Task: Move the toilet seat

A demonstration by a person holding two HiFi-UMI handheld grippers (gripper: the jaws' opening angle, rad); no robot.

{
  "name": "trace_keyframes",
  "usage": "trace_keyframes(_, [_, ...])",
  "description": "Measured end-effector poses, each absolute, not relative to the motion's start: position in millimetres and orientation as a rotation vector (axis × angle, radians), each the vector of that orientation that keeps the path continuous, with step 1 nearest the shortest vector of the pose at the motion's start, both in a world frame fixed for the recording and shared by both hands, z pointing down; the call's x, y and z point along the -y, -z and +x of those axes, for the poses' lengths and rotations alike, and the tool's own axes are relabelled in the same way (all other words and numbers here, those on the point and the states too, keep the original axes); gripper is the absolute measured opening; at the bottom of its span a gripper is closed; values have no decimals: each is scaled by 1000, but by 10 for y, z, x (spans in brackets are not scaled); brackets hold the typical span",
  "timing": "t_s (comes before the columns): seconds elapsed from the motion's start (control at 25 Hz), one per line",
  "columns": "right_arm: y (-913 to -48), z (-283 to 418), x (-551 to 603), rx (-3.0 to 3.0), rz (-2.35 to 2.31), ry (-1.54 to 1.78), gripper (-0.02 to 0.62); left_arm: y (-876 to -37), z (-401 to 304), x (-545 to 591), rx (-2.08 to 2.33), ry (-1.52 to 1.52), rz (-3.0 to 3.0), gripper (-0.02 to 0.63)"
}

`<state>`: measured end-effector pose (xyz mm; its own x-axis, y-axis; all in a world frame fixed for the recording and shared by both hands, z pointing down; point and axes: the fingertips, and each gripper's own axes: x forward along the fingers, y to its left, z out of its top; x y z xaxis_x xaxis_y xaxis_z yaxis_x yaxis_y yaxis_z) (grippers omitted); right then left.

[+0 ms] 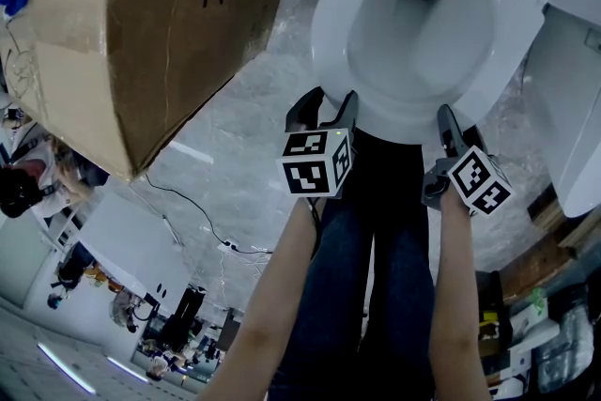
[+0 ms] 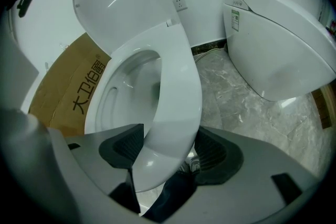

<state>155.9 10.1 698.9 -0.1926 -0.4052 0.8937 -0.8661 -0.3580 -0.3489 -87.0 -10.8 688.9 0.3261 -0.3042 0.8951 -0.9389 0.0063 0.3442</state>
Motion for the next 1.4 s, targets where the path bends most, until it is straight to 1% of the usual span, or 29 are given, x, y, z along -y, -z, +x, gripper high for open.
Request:
trace_keyframes(0.68, [-6951,1562,-102,1433,1672,-1587,311,-6827,-864,67,1156,-803,1536,229])
trace_keyframes(1.4, [-6638,1561,-109,1454,1710,-1583,310,-6458,-884,65,1213,-741,1598,229])
